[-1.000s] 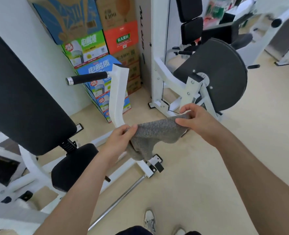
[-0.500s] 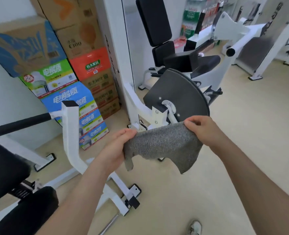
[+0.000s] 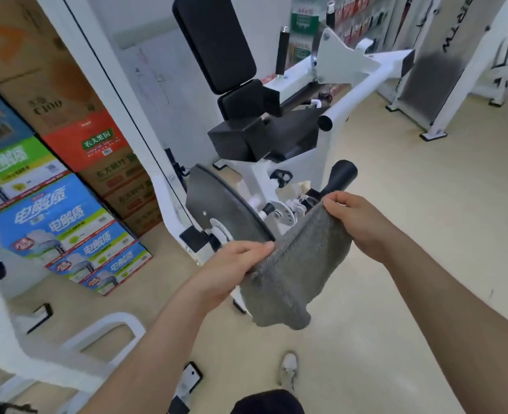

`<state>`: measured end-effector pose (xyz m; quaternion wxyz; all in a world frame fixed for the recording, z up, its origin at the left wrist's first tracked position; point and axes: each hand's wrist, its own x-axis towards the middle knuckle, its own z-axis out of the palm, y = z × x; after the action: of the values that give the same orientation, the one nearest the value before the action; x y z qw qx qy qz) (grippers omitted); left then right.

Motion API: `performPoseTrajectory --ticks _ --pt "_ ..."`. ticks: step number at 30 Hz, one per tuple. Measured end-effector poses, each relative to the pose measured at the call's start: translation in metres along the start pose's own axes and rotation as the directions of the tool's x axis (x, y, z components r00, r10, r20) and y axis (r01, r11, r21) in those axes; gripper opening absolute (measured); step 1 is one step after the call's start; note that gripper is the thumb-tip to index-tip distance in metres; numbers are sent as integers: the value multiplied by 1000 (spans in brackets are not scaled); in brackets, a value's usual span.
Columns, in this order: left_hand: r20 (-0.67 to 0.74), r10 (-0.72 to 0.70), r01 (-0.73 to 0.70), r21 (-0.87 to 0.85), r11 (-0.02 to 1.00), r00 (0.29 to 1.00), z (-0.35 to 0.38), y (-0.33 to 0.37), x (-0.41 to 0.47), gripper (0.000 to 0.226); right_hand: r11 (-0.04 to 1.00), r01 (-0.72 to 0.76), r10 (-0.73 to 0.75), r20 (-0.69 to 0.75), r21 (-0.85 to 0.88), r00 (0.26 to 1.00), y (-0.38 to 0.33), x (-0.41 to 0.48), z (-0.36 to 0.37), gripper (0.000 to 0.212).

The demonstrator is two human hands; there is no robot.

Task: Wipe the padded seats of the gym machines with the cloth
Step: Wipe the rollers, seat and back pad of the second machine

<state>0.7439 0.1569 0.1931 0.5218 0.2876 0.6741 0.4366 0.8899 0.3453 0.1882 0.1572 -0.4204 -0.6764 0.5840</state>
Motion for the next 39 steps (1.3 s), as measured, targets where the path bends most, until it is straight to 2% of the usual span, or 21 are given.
performPoseTrajectory --ticks 3,6,8,9,12,14,18,20,23,26,29,32,34,36,39 --pt "-1 56 -54 -282 958 998 22 27 53 41 993 -103 100 48 57 994 6 42 -41 23" --pt "-56 68 -84 -370 925 996 45 44 115 34 983 -166 157 110 80 981 11 86 -85 25" --pt "-140 19 -67 -346 936 990 60 55 158 31 977 -178 162 131 117 978 12 119 -115 12" --pt "-192 -12 -48 -304 952 981 67 59 178 30 974 -183 164 142 131 976 13 134 -130 12" --pt "-294 -79 50 -105 993 952 85 69 231 43 964 -202 175 158 174 972 16 180 -179 38" --pt "-295 -39 68 89 994 955 95 73 256 55 966 -212 182 188 151 965 18 207 -209 49" --pt "-288 44 40 279 960 957 121 88 305 35 979 -138 167 199 -153 966 23 266 -266 48" --pt "-335 42 72 321 944 941 139 96 334 18 975 -98 132 164 -197 978 27 300 -293 40" --pt "-449 -3 126 245 961 894 170 108 387 2 956 -31 58 83 -292 995 40 356 -331 30" --pt "-513 6 145 255 956 859 206 130 447 2 898 50 -17 78 -438 997 51 417 -371 33" --pt "-559 -59 196 189 962 827 240 156 500 12 787 138 -83 119 -601 989 53 467 -416 27" --pt "-589 -153 299 157 941 793 261 174 548 25 718 158 -86 140 -677 986 47 510 -454 13" --pt "-618 -182 342 151 928 765 269 181 576 24 720 185 -109 155 -669 982 42 540 -470 10" --pt "-676 -160 325 124 938 719 273 193 601 16 777 209 -134 168 -594 977 40 571 -479 11" --pt "-775 -150 288 43 957 614 271 207 638 10 830 223 -142 194 -511 971 41 619 -486 17"
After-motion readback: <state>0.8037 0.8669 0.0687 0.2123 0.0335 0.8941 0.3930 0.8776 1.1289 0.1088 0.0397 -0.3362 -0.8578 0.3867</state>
